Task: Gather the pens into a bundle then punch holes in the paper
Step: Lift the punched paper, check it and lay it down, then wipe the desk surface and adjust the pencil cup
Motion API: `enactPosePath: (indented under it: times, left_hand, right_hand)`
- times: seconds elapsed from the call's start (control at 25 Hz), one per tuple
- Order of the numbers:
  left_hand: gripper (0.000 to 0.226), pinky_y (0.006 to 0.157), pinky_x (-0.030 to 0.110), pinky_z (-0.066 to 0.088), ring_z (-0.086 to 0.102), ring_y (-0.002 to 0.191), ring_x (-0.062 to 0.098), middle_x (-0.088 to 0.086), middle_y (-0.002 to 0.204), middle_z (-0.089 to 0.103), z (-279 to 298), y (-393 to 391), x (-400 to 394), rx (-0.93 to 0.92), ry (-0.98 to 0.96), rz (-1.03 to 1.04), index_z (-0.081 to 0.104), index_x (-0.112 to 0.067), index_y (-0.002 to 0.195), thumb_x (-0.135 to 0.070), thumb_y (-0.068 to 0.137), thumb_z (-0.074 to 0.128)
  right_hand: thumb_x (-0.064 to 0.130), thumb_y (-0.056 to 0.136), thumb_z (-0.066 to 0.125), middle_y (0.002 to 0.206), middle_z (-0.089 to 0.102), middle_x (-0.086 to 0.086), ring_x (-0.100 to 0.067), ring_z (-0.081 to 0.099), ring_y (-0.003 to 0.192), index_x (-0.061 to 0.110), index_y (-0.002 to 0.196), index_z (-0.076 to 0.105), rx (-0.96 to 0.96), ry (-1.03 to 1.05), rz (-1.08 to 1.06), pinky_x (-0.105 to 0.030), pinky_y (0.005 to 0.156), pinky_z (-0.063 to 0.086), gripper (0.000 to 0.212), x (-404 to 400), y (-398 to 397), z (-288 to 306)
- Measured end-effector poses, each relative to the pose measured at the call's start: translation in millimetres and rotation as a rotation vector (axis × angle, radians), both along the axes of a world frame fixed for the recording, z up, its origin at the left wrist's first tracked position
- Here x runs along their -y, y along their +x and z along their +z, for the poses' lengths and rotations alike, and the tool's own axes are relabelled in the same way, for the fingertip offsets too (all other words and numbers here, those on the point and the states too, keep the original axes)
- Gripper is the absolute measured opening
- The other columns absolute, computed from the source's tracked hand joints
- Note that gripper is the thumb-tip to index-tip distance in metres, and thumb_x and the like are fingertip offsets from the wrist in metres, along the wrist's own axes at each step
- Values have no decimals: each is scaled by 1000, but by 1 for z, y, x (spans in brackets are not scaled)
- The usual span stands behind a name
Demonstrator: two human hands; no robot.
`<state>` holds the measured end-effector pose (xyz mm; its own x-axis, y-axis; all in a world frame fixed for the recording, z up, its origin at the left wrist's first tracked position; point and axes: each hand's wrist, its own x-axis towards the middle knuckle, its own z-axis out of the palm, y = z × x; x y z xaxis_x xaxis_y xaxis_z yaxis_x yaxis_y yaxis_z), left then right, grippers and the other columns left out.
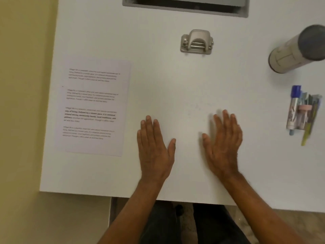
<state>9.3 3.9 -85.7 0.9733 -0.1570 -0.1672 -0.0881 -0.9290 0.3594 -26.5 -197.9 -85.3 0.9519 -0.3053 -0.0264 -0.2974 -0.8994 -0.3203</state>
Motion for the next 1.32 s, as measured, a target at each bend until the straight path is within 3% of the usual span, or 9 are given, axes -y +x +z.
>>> enactPosePath:
  times: [0.16,0.44,0.64,0.72,0.8,0.96,1.08,1.2,1.32]
  left_hand:
    - [76,132,45,9,2,162,27,14,174,3,-18,16,32,50,42,-68,8,-5,165,-53,109,27]
    - [69,131,44,13,8,162,27,15,173,11,-12,59,113,71,-96,-128,17,-4,163,-47,110,25]
    - [60,131,33,11,12,161,16,9,174,15,2,84,136,-58,-699,-167,17,-7,164,-33,110,28]
    - [58,131,37,16,17,160,18,12,172,19,7,91,122,-14,-810,-94,19,-7,163,-29,110,29]
    - [55,130,45,20,21,159,22,14,170,24,4,99,97,93,-713,-32,25,-6,161,-27,110,30]
    - [60,130,49,15,14,161,26,13,172,18,-6,105,46,142,-280,-34,24,-4,162,-33,110,33]
    - [64,131,47,11,9,162,26,12,173,13,-13,103,40,142,-22,-151,21,-6,163,-41,110,29]
    - [68,132,45,8,7,162,26,11,174,11,-14,105,44,126,57,-191,18,-7,164,-47,110,25]
    - [69,132,45,7,5,162,25,11,174,9,-14,105,44,121,77,-194,16,-7,164,-49,109,21]
  right_hand:
    - [45,108,38,172,16,-12,-29,10,160,9,163,22,44,77,-314,-53,128,15,68,34,-6,-7]
    - [51,108,26,174,9,-7,-22,2,162,11,165,10,-1,106,-343,-45,131,9,71,31,8,-12]
    - [50,109,23,174,8,-8,-21,0,162,10,165,11,15,139,-243,-44,132,7,70,24,32,-13]
    - [46,109,29,173,11,-11,-24,3,162,8,164,14,24,126,-179,-46,131,9,69,22,50,-12]
    - [43,109,36,173,14,-13,-27,6,161,6,163,18,38,117,-96,-46,131,10,68,16,67,-12]
    - [37,109,39,172,19,-12,-26,11,161,5,162,24,125,257,35,-44,131,13,63,13,89,-12]
    - [38,108,37,171,21,-13,-29,14,160,5,161,28,192,202,-89,-45,130,12,63,55,111,-12]
    - [45,109,32,172,17,-13,-28,11,161,5,163,20,76,106,-88,-43,131,10,68,88,134,-15]
    - [49,108,29,172,17,-14,-27,11,161,6,163,20,16,19,141,-42,131,10,71,81,142,-17]
